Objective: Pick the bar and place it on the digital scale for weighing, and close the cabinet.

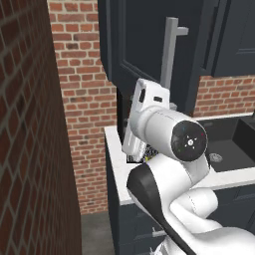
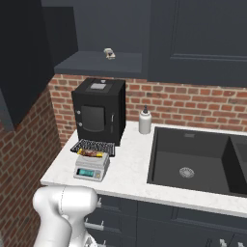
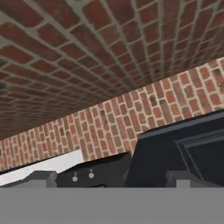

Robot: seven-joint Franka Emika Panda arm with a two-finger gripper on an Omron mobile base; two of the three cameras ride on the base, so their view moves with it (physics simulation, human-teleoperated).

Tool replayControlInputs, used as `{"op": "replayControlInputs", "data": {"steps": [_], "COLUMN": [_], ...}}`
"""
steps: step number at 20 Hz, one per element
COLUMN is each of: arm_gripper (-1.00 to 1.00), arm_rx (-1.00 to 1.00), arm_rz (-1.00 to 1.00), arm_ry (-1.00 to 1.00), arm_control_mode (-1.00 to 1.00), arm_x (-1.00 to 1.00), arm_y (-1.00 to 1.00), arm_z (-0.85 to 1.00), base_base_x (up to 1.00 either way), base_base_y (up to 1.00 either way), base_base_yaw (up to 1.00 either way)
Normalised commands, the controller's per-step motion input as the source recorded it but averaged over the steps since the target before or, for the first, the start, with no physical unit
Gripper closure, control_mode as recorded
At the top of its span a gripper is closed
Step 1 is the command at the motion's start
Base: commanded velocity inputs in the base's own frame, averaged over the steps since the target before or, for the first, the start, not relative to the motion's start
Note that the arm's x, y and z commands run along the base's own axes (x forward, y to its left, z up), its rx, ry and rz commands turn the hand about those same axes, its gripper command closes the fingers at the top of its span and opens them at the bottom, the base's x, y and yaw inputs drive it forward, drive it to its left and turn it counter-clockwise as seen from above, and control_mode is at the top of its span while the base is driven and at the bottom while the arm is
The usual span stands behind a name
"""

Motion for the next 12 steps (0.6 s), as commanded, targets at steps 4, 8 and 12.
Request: {"op": "replayControlInputs", "data": {"steps": [4, 8, 12], "arm_gripper": [-1.0, -1.0, -1.0], "arm_rx": [0.0, 0.0, 0.01], "arm_rz": [-0.14, -0.15, -0.14], "arm_ry": [-0.01, -0.04, -0.02], "arm_control_mode": [-1.0, -1.0, -1.0], "arm_x": [0.0, 0.0, 0.0], "arm_y": [-0.81, -0.88, -0.95], "arm_z": [0.08, 0.1, 0.1], "base_base_x": [0.0, 0.0, 0.0], "base_base_y": [0.0, 0.0, 0.0], "base_base_yaw": [0.0, 0.0, 0.0]}}
